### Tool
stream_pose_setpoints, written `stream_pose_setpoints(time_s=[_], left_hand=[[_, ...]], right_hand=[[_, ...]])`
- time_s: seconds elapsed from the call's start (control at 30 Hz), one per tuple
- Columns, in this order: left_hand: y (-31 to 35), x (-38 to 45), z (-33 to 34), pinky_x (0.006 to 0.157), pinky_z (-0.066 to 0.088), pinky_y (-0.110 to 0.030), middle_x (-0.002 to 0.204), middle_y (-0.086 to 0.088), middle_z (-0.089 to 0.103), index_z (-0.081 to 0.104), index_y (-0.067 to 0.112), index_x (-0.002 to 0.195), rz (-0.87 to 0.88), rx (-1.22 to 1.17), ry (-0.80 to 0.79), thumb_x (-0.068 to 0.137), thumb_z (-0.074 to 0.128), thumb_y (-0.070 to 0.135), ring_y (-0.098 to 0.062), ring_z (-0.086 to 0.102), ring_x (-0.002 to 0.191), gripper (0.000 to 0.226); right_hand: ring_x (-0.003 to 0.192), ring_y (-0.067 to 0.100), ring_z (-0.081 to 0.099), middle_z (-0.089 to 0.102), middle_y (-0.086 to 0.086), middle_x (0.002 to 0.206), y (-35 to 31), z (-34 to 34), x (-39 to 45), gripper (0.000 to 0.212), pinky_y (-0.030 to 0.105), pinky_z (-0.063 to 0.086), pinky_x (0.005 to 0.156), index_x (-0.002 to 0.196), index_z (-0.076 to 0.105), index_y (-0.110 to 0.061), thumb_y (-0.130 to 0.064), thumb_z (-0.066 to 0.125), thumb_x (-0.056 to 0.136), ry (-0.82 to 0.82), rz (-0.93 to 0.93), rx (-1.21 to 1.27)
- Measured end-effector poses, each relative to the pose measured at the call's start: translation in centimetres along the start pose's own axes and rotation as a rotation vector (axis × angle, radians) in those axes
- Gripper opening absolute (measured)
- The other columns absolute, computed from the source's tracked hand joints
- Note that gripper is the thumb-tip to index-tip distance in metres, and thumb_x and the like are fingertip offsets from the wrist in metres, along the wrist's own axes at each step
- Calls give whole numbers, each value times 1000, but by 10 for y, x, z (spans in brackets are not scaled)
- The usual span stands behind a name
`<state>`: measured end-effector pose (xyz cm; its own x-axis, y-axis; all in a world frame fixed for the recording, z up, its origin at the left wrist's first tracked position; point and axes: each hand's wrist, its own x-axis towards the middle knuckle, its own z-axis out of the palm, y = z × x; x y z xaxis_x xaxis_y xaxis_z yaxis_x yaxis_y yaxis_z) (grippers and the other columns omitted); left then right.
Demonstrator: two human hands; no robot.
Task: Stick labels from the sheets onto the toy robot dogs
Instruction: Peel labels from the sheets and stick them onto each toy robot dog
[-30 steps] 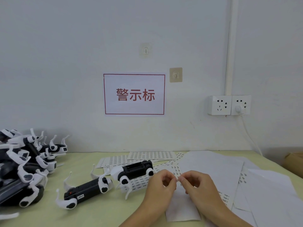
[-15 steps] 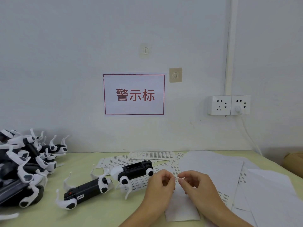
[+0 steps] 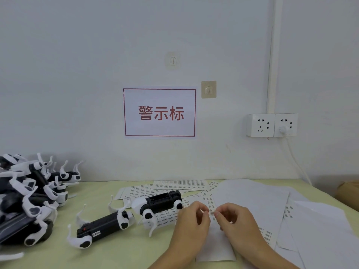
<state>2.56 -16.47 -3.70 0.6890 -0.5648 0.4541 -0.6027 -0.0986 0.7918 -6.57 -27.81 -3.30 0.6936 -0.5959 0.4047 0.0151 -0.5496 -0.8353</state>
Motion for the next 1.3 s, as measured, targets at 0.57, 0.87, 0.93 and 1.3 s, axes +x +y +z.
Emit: stream_pose_setpoints(time_s=[0.57,0.87,0.93,1.3], left_hand=[[32,53,-113,106,32,-35,130,12,44,42,37,131,124,725,-411,88,56,18,-12,35,122,49],[12,52,-127,75,50,-36,105,-2,60,36,36,132,-101,740,-503,83,62,16,-19,55,78,59],[12,52,-129,69,53,-36,100,-4,61,34,38,131,-116,619,-483,82,63,16,-18,56,69,62],[34,54,-133,75,60,-41,113,-19,59,44,58,122,-200,-139,-301,84,65,12,-22,66,67,64]], right_hand=[[58,1,57,69,-4,68,-2,2,-1,21,12,44,60,70,69,-22,-11,68,88,-33,-19,15],[69,5,59,67,-10,75,-6,5,-7,26,14,42,55,72,67,-26,-5,67,88,-26,-148,-37],[71,8,60,66,-11,76,-7,5,-8,28,14,42,54,73,66,-27,-2,68,86,20,-206,-47],[70,5,59,65,-7,73,-45,-11,8,31,15,45,58,71,66,-29,-6,64,90,-78,-207,56]])
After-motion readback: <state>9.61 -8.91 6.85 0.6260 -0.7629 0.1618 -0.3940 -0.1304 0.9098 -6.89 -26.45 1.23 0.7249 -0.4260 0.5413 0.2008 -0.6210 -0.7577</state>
